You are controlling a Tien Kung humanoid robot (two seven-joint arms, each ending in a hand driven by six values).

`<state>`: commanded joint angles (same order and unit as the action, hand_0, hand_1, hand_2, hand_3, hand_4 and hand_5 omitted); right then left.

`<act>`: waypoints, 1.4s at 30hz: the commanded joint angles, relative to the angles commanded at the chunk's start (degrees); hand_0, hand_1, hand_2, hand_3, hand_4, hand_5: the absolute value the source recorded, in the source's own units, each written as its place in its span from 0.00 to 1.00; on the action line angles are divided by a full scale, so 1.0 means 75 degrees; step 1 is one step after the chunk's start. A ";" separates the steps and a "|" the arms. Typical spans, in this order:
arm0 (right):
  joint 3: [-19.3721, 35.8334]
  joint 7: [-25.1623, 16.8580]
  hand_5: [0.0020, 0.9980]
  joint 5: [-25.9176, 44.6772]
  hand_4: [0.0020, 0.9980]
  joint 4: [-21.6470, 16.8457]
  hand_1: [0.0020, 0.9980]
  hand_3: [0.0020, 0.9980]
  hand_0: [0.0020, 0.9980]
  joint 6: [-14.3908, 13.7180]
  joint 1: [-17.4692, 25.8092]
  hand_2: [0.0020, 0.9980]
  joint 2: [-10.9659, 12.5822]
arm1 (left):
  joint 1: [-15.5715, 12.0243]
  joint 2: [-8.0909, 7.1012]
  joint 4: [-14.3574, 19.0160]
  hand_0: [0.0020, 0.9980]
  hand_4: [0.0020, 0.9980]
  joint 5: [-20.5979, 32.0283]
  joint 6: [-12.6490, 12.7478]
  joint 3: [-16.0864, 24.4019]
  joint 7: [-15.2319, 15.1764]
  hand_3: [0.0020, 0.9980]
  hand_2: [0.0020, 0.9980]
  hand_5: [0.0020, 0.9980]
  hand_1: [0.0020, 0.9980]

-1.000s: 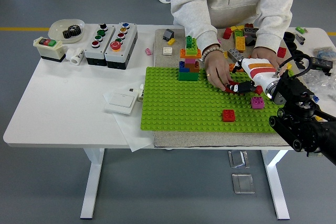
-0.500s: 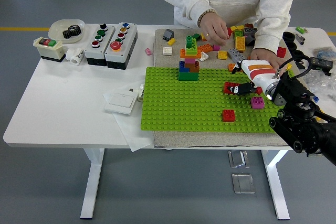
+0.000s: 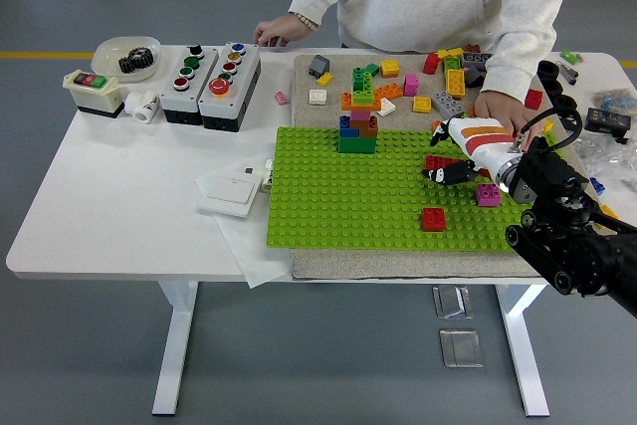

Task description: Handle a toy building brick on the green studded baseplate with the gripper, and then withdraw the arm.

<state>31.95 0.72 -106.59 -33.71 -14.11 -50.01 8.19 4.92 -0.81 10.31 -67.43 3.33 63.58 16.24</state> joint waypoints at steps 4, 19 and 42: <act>0.0000 0.0031 0.42 -0.0002 0.87 0.0128 0.64 0.63 0.68 0.0042 0.0005 0.69 -0.0023 | 0.0010 0.0000 0.0000 0.78 0.60 0.0029 0.0004 -0.0017 -0.0003 0.57 0.69 0.61 0.72; 0.0020 -0.0008 0.42 0.0021 0.84 0.0161 0.60 0.59 0.59 0.0055 0.0005 0.62 -0.0015 | 0.0053 0.0001 0.0000 0.78 0.60 0.0019 0.0012 -0.0021 0.0006 0.57 0.69 0.61 0.72; -0.0006 -0.0002 0.44 0.0067 0.81 0.0320 0.55 0.54 0.53 0.0095 0.0017 0.58 -0.0060 | 0.0109 0.0000 0.0000 0.78 0.59 0.0027 0.0019 -0.0050 0.0017 0.57 0.69 0.61 0.72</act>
<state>31.90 0.70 -106.08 -31.31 -13.39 -49.88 7.74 5.74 -0.81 10.31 -67.23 3.47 63.20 16.37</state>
